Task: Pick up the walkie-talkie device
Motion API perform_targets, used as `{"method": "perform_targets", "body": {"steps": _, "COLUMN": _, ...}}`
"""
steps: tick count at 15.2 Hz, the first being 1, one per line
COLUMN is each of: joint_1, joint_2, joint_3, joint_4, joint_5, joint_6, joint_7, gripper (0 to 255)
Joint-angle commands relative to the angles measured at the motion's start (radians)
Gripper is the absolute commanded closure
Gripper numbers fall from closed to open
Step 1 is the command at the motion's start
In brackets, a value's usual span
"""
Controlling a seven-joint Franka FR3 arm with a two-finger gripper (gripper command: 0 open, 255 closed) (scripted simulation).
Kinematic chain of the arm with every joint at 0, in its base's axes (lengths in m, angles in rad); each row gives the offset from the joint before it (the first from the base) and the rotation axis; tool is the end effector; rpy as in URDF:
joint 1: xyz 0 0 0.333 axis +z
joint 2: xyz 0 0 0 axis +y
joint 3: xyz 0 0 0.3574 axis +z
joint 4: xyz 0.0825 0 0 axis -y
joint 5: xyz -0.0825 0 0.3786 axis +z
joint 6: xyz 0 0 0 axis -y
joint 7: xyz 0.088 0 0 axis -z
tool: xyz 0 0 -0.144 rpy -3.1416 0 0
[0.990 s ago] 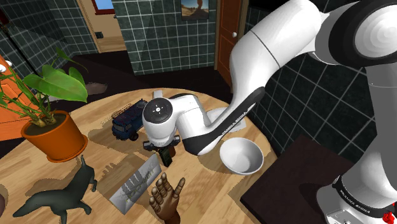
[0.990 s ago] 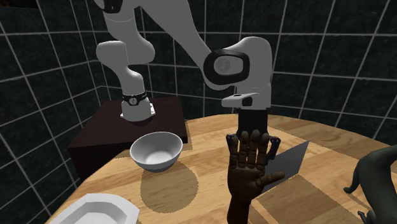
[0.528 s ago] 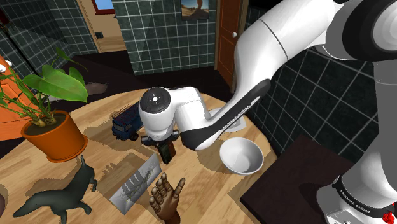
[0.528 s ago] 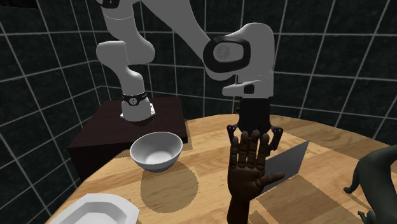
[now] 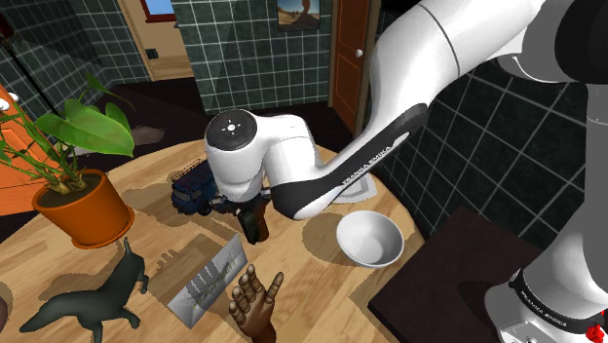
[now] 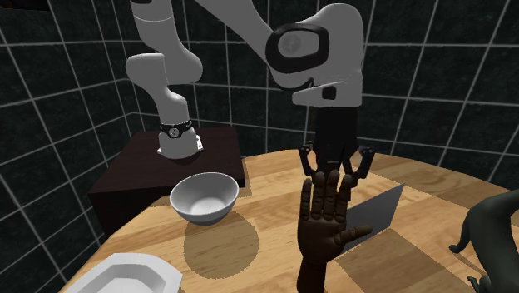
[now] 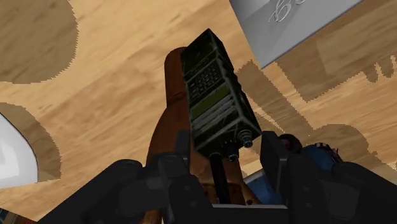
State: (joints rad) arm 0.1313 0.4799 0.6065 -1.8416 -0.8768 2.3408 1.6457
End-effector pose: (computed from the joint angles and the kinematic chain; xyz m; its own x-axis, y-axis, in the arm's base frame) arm 0.5429 0.4011 0.3253 0.8362 -0.3684 0.4063 -0.3717 -0.9254 -0.0741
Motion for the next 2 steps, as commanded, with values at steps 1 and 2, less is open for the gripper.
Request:
{"method": "perform_targets", "body": {"steps": 1, "joint_1": -0.007, "joint_2": -0.012, "joint_3": 0.007, "joint_4": 0.0, "joint_5": 0.013, "joint_6": -0.007, "joint_7": -0.014, "gripper": 255}}
{"method": "perform_targets", "body": {"steps": 2, "joint_1": -0.007, "joint_2": -0.012, "joint_3": 0.007, "joint_4": 0.0, "joint_5": 0.013, "joint_6": -0.007, "joint_7": -0.014, "gripper": 255}}
